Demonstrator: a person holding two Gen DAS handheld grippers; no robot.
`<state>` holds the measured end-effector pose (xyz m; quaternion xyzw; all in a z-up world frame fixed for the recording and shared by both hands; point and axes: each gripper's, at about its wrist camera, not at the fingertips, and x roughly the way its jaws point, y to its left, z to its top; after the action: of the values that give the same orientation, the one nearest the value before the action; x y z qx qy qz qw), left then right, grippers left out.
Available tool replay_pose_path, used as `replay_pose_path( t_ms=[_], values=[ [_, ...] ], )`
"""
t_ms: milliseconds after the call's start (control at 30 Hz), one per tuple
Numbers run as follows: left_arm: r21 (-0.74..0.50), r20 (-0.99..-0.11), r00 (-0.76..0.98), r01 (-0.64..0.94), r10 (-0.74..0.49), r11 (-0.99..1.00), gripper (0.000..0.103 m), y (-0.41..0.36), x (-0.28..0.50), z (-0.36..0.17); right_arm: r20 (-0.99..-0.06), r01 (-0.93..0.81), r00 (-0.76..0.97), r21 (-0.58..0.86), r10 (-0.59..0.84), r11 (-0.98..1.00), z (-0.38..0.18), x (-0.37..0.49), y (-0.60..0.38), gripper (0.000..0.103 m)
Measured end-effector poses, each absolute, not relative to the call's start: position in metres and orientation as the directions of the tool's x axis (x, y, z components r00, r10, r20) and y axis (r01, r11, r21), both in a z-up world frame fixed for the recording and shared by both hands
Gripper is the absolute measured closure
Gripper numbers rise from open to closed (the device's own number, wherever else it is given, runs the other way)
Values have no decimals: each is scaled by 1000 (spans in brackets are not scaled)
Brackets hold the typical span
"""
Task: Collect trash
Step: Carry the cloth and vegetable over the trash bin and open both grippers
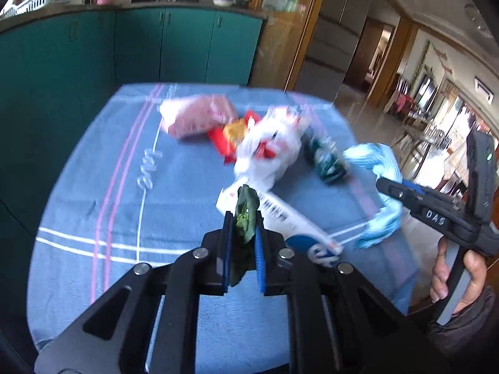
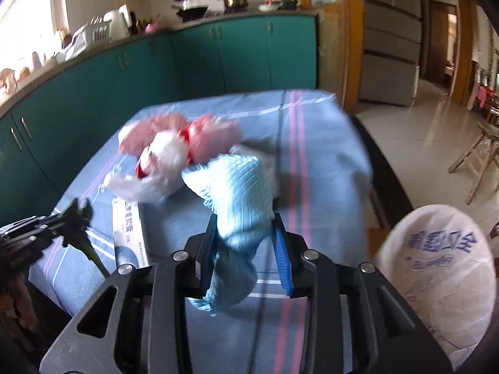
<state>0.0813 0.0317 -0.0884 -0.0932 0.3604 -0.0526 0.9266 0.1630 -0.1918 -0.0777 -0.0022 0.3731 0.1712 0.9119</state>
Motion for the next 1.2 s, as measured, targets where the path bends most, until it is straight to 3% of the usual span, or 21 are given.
replay_pose_path(
  t_ms=[267, 567, 800, 900, 1067, 1200],
  values=[
    [-234, -557, 789, 150, -260, 960, 89, 0, 77, -37, -617, -187, 750, 148, 238, 971, -55, 148, -262, 69],
    [-194, -558, 686, 439, -467, 877, 89, -136, 120, -27, -562, 83, 827, 148, 15, 985, -37, 104, -379, 69],
    [-206, -608, 524, 621, -596, 756, 89, -256, 146, -59, -592, 240, 800, 157, -103, 958, -53, 65, -441, 69],
    [-170, -655, 472, 669, -590, 723, 76, -294, 146, -80, -613, 267, 782, 164, -114, 950, -64, 60, -452, 69],
    [-92, -637, 532, 666, -558, 740, 30, -297, 127, -83, -635, 269, 766, 173, -101, 948, -75, 65, -454, 69],
    [9, -585, 642, 616, -496, 788, 19, -274, 117, -66, -660, 273, 746, 183, -88, 945, -81, 79, -443, 67]
  ],
)
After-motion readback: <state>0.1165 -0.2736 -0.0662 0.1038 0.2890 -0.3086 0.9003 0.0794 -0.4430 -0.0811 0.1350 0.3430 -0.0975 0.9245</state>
